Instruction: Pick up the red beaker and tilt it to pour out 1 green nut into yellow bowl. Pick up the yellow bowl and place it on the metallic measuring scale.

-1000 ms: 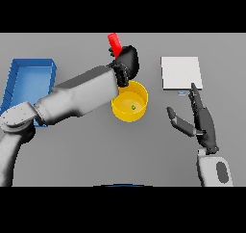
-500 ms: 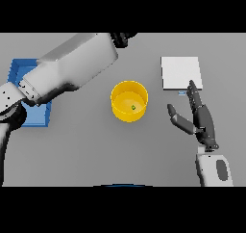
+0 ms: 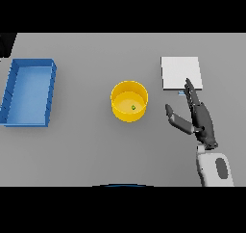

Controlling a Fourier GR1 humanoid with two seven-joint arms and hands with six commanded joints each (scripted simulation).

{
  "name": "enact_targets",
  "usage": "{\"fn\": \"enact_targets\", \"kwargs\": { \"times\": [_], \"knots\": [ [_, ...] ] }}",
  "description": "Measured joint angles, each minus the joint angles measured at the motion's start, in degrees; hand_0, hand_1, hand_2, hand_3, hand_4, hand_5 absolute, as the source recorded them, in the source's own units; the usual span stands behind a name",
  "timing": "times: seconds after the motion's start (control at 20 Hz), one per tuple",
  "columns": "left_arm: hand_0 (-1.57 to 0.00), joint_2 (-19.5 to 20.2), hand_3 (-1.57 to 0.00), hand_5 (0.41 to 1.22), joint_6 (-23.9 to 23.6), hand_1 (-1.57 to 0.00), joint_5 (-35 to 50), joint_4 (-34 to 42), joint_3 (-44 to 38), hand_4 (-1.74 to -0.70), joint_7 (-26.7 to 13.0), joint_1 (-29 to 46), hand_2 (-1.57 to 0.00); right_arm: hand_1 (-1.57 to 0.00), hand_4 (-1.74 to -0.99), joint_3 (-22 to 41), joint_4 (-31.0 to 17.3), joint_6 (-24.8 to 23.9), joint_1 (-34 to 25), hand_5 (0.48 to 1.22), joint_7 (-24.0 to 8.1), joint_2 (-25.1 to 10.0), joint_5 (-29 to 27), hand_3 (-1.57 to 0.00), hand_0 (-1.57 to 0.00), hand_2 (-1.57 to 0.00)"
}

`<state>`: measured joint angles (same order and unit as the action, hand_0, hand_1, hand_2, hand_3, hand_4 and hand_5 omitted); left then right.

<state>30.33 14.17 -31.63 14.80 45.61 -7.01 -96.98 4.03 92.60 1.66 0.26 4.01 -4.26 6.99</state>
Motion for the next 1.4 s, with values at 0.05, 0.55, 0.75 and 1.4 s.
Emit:
{"fn": "enact_targets", "kwargs": {
  "times": [0.05, 0.55, 0.75, 1.4],
  "knots": [
    [-1.57, 0.7, -1.39, 1.220, -1.5, -1.56, 2.4, -1.2, -1.4, -1.70, -0.9, 1.1, -1.56, 0.00, -1.307, 0.4, -0.4, 0.0, -0.4, 0.651, 0.3, 0.1, 0.6, 0.00, 0.00, 0.00],
    [-1.57, 7.0, -1.50, 1.221, -15.0, -1.57, 22.5, -3.5, -10.3, -1.74, -10.4, 17.5, -1.57, 0.00, -1.285, 0.5, -1.3, 0.2, -0.8, 0.663, 0.2, 0.0, 0.4, 0.00, 0.00, 0.00],
    [-1.57, 6.7, -1.45, 1.221, -19.2, -1.57, 30.2, -0.9, -12.7, -1.74, -14.0, 25.6, -1.57, 0.00, -1.303, 0.9, -1.4, -0.1, -0.1, 0.682, 1.5, 0.1, 1.2, 0.00, 0.00, 0.00],
    [-1.57, 15.8, -1.37, 1.106, -33.8, -1.57, 42.3, 30.6, -10.3, -1.68, -26.0, 48.8, -1.57, 0.00, -1.336, 0.7, -1.6, 0.3, -0.1, 0.727, 1.6, -1.2, 1.7, 0.00, 0.00, 0.00]
  ]
}}
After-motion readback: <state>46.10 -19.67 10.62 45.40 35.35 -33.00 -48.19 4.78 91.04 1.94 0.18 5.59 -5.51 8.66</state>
